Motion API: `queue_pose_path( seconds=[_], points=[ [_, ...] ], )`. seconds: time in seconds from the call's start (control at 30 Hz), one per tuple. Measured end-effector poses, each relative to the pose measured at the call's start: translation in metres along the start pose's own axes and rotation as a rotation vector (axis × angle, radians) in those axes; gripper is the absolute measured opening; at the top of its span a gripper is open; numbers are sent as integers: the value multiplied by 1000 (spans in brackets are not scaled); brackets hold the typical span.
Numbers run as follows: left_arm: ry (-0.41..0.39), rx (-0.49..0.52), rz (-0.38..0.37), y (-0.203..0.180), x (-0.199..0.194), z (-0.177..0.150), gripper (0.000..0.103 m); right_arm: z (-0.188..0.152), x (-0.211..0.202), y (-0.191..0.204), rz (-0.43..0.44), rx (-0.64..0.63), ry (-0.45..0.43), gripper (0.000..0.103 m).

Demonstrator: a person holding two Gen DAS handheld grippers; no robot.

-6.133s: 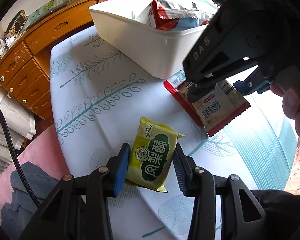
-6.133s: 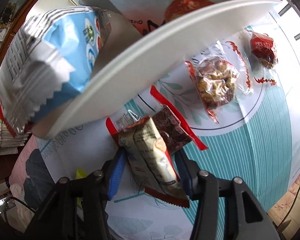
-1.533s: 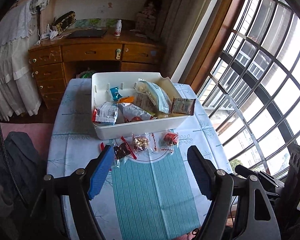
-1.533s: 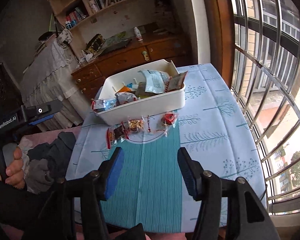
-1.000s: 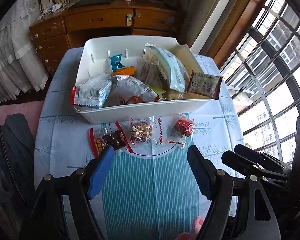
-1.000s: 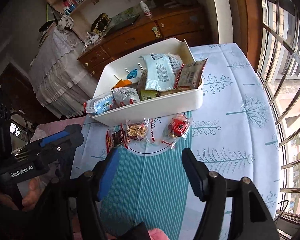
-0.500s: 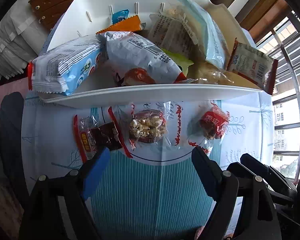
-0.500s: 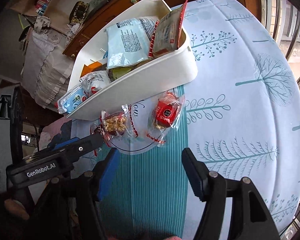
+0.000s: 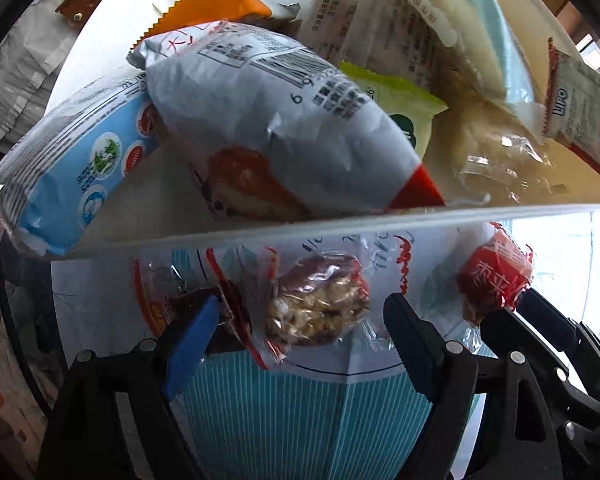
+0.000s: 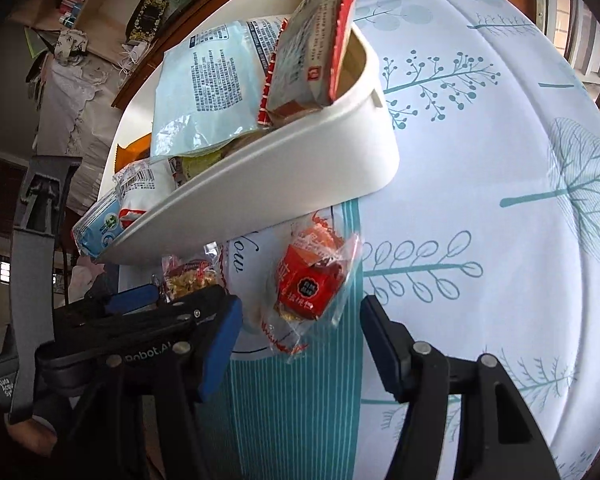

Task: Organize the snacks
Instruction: 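Grasp the clear nut-cluster packet with left while right grasps the red candy packet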

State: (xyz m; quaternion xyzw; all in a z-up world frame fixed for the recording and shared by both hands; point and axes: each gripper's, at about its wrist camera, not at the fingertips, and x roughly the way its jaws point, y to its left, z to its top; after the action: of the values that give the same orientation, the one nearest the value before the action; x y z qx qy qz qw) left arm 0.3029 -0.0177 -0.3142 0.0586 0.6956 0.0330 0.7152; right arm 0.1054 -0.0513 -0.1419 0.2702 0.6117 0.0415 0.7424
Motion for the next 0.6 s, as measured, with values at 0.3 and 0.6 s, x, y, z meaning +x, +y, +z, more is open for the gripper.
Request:
queue_pose_path(
  seconds=[0.3, 0.6],
  points=[
    [-13, 2, 44, -13, 3, 9, 82, 11, 15, -2, -11, -18, 23, 40],
    [-13, 26, 26, -48, -4, 5, 59, 10, 14, -9, 10, -23, 20, 39]
  ],
)
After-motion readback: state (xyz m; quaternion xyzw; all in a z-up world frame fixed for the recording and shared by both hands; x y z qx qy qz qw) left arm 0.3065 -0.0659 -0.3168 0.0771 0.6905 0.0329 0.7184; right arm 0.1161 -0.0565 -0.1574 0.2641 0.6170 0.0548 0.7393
